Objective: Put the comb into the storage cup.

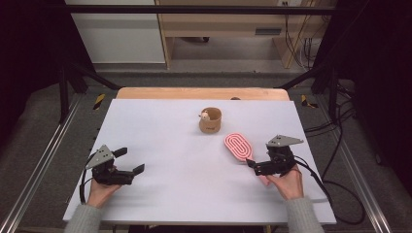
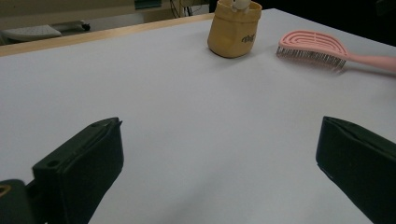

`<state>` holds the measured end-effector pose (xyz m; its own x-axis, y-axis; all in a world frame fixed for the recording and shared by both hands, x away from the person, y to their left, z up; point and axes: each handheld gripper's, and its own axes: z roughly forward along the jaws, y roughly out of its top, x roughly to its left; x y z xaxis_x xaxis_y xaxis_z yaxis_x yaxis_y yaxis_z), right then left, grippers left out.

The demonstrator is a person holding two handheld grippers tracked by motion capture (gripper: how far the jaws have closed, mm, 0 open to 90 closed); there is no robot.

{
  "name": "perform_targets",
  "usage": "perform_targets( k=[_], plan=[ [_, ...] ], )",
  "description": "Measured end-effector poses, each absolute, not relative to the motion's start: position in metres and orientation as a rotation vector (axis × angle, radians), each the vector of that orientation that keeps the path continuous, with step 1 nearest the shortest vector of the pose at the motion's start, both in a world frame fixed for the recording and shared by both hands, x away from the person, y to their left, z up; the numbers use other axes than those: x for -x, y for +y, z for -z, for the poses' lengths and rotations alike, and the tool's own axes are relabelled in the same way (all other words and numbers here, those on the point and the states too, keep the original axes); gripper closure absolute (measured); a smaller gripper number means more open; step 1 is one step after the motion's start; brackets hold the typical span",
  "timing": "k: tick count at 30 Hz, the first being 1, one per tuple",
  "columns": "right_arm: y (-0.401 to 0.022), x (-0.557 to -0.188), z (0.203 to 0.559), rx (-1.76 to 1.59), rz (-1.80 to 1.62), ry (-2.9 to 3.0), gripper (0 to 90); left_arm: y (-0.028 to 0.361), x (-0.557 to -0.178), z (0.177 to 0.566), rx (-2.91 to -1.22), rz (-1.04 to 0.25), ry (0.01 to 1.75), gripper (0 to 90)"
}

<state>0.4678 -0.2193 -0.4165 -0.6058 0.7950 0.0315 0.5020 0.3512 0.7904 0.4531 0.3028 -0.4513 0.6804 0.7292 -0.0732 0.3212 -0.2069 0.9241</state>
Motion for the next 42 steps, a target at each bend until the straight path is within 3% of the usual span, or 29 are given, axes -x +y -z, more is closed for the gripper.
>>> perform_targets(
  k=[8, 28, 42],
  plan=[
    [-0.219, -0.465, 0.412, -1.119, -1.135, 2.226, 0.4, 0.303, -0.453, 0.451, -1.799, -0.465, 0.836, 0.7],
    [-0.209, -0.479, 0.429, -1.178, -1.012, 2.296, 0.4, 0.302, -0.454, 0.452, -1.806, -0.459, 0.839, 0.7],
    [-0.205, -0.489, 0.446, -1.212, -0.924, 2.367, 5.3, 0.302, -0.454, 0.453, -1.811, -0.456, 0.837, 0.7]
  ],
)
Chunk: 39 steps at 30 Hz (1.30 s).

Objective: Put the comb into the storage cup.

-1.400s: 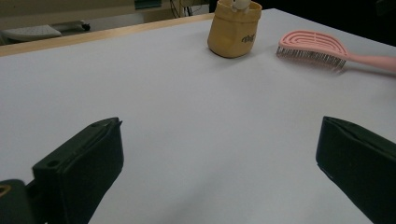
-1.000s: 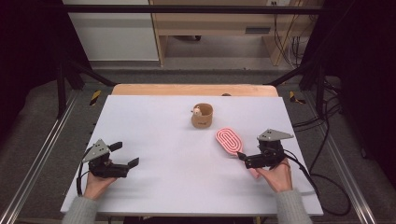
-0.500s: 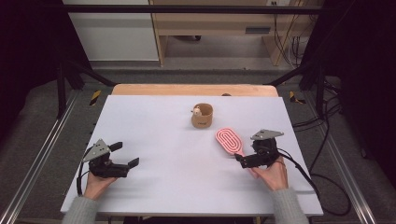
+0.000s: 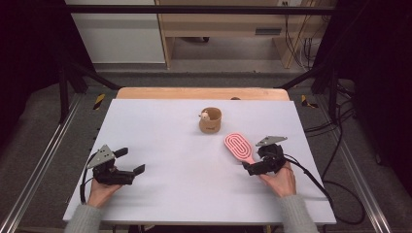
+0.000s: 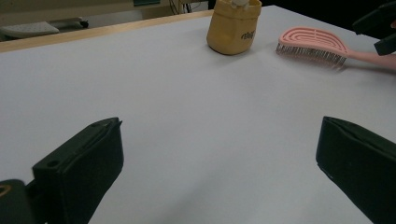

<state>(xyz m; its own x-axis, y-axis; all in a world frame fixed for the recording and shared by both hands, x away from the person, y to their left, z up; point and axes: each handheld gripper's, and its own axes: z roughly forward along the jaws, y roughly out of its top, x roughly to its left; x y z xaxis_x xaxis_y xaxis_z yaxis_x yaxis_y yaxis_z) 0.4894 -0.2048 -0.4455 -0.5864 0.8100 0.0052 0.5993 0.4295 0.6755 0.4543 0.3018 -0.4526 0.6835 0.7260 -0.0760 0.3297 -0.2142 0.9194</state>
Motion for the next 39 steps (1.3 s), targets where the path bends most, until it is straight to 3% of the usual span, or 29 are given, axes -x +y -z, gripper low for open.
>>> perform_targets(
  k=[5, 28, 39],
  plan=[
    [-0.205, -0.492, 0.449, -1.219, -0.893, 2.388, 9.0, 0.302, -0.454, 0.453, -1.812, -0.455, 0.837, 0.7],
    [-0.202, -0.494, 0.456, -1.202, -0.828, 2.455, 43.3, 0.3, -0.455, 0.453, -1.821, -0.451, 0.834, 0.7],
    [-0.2, -0.495, 0.459, -1.212, -0.786, 2.484, 53.1, 0.3, -0.455, 0.453, -1.82, -0.45, 0.835, 0.7]
  ],
)
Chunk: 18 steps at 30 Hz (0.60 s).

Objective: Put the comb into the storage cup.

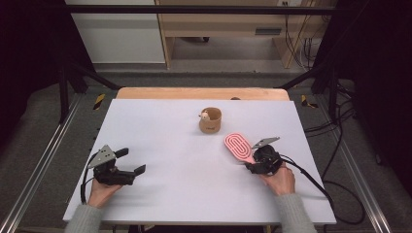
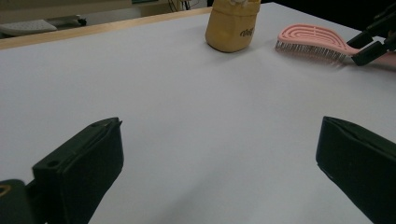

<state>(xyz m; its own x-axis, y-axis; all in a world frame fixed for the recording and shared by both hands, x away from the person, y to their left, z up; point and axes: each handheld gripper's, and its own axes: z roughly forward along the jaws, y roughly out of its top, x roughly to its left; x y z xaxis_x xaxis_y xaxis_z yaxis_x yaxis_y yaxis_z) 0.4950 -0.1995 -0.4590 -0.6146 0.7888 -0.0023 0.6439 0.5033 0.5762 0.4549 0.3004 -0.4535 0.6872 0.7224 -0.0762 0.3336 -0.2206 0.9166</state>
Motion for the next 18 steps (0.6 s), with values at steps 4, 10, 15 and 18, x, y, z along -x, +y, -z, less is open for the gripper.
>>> perform_targets(
  k=[4, 10, 15, 18],
  plan=[
    [-0.199, -0.4954, 0.46, -1.207, -0.762, 2.483, 55.8, 0.3005, -0.4549, 0.4534, -1.819, -0.45, 0.835, 0.7],
    [-0.1994, -0.4958, 0.4602, -1.193, -0.755, 2.484, 59.7, 0.3003, -0.4549, 0.4535, -1.821, -0.449, 0.834, 0.7],
    [-0.1981, -0.4958, 0.4602, -1.188, -0.748, 2.489, 62.7, 0.3001, -0.455, 0.4537, -1.824, -0.449, 0.834, 0.7],
    [-0.1971, -0.4957, 0.4606, -1.182, -0.744, 2.493, 64.9, 0.3001, -0.4549, 0.4535, -1.823, -0.45, 0.833, 0.7]
  ],
)
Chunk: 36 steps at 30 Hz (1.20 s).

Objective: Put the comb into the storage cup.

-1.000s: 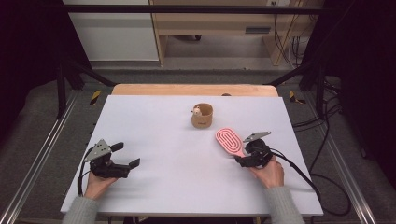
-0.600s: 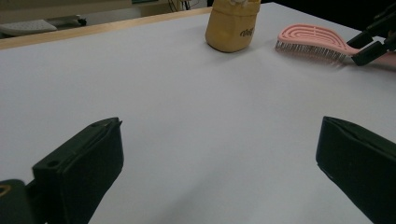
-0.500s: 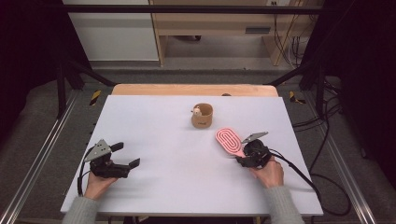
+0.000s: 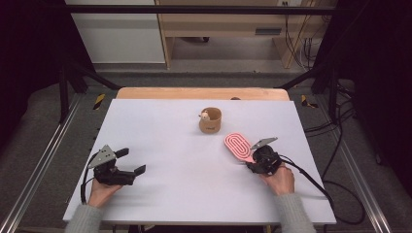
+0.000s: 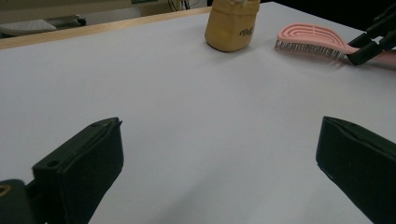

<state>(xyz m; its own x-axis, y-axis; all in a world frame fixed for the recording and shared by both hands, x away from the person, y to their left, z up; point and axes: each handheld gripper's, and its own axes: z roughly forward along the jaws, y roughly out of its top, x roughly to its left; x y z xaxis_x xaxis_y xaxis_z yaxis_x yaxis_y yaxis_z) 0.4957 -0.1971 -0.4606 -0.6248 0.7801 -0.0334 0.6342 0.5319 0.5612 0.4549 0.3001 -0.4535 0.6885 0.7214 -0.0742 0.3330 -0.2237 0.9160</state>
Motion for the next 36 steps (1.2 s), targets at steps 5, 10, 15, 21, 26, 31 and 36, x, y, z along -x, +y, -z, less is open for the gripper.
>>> perform_targets(
  k=[5, 10, 15, 21, 26, 31, 36],
  plan=[
    [-0.1967, -0.4956, 0.4607, -1.19, -0.735, 2.491, 67.6, 0.3001, -0.4551, 0.4537, -1.823, -0.448, 0.833, 0.7],
    [-0.1969, -0.4957, 0.4607, -1.196, -0.734, 2.491, 68.3, 0.3001, -0.4551, 0.4537, -1.823, -0.448, 0.833, 0.7],
    [-0.1972, -0.4962, 0.4607, -1.195, -0.734, 2.492, 68.7, 0.3001, -0.4552, 0.4537, -1.823, -0.446, 0.834, 0.7],
    [-0.1973, -0.4962, 0.4602, -1.205, -0.736, 2.494, 68.9, 0.3, -0.4551, 0.4537, -1.824, -0.446, 0.834, 0.7],
    [-0.1973, -0.4961, 0.4598, -1.209, -0.735, 2.493, 69.0, 0.3001, -0.455, 0.4536, -1.822, -0.446, 0.834, 0.7],
    [-0.197, -0.495, 0.4581, -1.217, -0.739, 2.493, 69.0, 0.3002, -0.455, 0.4535, -1.822, -0.447, 0.834, 0.7],
    [-0.197, -0.493, 0.4537, -1.2, -0.762, 2.49, 69.0, 0.3, -0.455, 0.4536, -1.825, -0.447, 0.835, 0.7]
  ],
)
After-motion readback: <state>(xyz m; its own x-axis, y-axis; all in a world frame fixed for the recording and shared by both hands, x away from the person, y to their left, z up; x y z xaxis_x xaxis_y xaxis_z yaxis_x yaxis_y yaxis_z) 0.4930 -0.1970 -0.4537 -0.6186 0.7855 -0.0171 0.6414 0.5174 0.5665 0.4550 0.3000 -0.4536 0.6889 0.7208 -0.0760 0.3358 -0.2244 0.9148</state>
